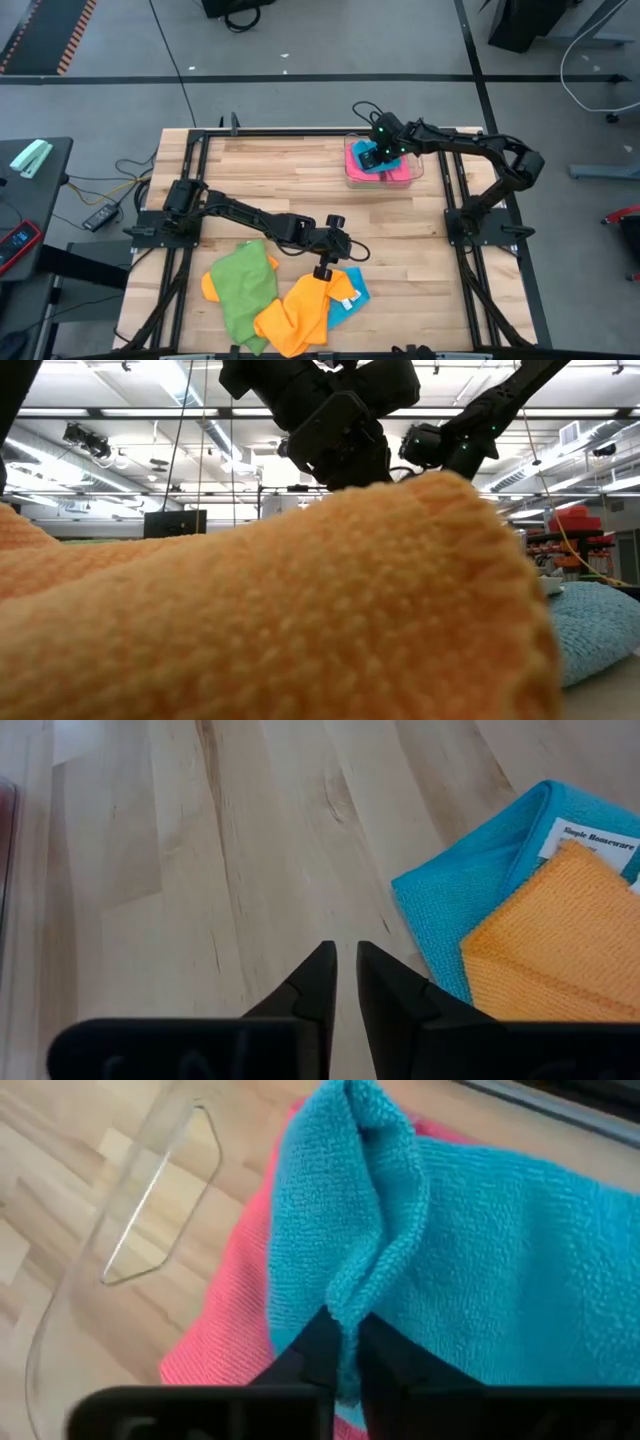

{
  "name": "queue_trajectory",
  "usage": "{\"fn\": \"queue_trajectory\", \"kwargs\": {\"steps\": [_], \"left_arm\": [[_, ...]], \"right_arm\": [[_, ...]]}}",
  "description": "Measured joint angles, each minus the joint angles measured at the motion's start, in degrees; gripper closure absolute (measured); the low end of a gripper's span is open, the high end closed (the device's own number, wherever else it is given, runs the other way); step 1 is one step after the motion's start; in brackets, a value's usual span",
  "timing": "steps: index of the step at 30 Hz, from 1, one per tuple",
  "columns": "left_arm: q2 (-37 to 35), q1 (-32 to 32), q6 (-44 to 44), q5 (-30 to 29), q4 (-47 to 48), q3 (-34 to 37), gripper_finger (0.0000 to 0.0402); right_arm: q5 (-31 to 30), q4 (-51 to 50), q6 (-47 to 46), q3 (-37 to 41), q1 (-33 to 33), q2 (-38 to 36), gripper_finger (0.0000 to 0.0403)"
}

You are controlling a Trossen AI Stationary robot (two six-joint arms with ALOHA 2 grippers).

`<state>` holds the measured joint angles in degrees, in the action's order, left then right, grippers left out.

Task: Fold microfiber towels
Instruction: Adjust the blue towel in the bin

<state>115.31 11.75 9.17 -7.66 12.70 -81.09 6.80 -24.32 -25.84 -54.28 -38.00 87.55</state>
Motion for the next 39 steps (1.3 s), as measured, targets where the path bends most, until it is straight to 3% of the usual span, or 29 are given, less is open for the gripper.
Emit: {"fn": "queue_trajectory", "kwargs": {"steps": [12,17,24,39], "left_arm": [[0.0,0.0,0.3,0.0,2.2,0.0,0.0342],[-0.6,-0.1,0.5,0.0,11.2,-1.5,0.0348],[-2.7,-0.4,-1.3,0.0,16.6,-1.5,0.0344],[-2.6,-0.8,-5.6,-0.2,16.7,2.8,0.0348]], "right_arm": [[6.1,5.6,0.2,-1.7,0.6,-3.1,0.0394],[7.2,8.7,-0.3,-1.7,2.5,-3.1,0.0395],[7.5,11.4,-0.3,-1.7,4.0,-3.1,0.0395],[9.2,22.6,-4.5,-1.7,6.9,-3.1,0.0395]]}}
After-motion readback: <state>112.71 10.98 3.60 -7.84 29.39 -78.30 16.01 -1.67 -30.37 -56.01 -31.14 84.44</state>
